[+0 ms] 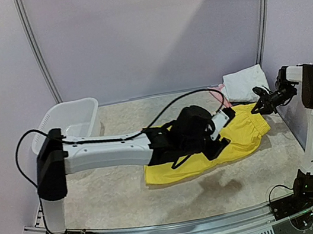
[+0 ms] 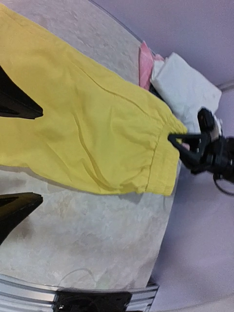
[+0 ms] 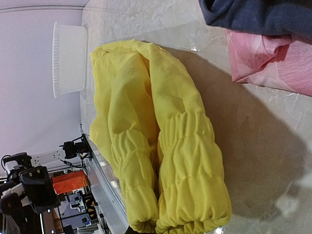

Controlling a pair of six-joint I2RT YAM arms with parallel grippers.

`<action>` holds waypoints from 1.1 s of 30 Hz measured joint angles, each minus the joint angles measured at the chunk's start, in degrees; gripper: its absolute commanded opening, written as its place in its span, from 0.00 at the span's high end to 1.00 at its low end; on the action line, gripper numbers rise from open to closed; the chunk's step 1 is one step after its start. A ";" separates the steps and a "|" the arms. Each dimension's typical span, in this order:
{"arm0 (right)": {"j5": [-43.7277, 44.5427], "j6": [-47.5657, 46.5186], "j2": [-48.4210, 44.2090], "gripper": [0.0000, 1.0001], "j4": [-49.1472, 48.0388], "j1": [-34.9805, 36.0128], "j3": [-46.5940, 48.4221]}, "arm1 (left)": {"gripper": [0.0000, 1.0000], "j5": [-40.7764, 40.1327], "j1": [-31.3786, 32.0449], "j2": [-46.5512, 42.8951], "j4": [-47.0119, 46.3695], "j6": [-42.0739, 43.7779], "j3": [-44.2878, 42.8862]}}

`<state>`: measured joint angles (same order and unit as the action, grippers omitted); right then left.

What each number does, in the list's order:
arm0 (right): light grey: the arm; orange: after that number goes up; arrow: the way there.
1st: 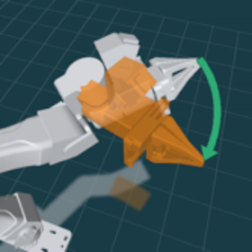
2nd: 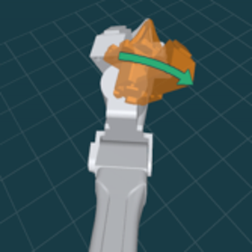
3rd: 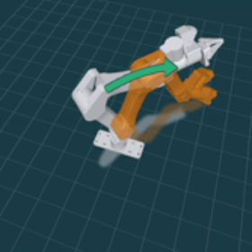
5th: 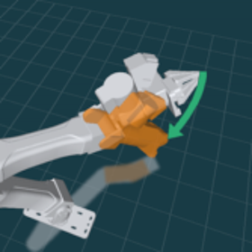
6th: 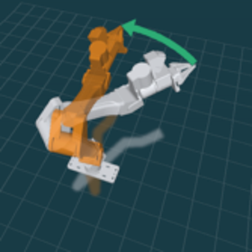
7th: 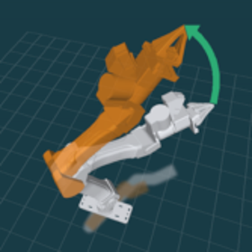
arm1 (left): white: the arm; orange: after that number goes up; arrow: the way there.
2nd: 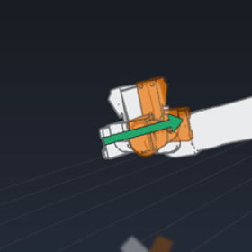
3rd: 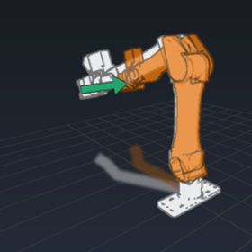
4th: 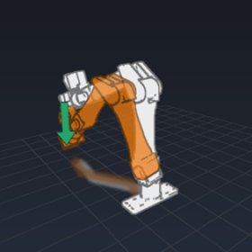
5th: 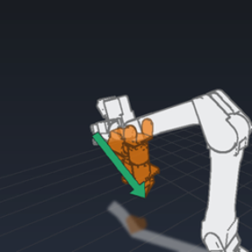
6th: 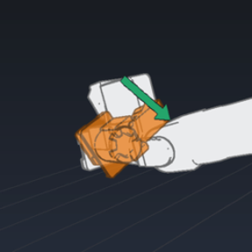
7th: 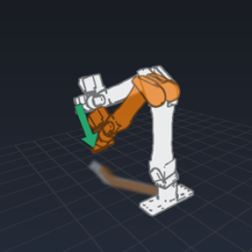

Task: Fold and stack the mixed laundry pile
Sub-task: Fold the rectangle-folded shorts at the center of the board.

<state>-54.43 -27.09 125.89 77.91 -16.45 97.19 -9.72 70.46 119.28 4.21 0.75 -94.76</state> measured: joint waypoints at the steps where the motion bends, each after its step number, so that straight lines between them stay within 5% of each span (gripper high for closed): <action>1: 0.07 0.61 -0.42 1.00 -0.04 0.11 0.42 | 0.49 -0.74 -0.61 -2.21 -1.14 -1.99 2.43; 7: 0.24 3.28 -0.85 1.00 -0.04 1.16 1.84 | 0.59 -5.38 -6.47 -1.86 -8.20 -15.37 9.84; 18: -5.60 8.85 -2.27 1.00 -0.37 6.58 3.17 | 0.65 -5.86 -10.69 15.02 -9.38 -26.71 -2.84; 33: -12.17 16.09 -2.27 1.00 -0.37 8.96 6.36 | 0.63 -3.50 -11.10 24.68 -4.70 -31.01 -14.73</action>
<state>-66.61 -11.00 123.61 77.54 -7.49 103.55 -13.21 59.35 143.96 -0.49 -30.26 -109.49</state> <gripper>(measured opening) 0.076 0.362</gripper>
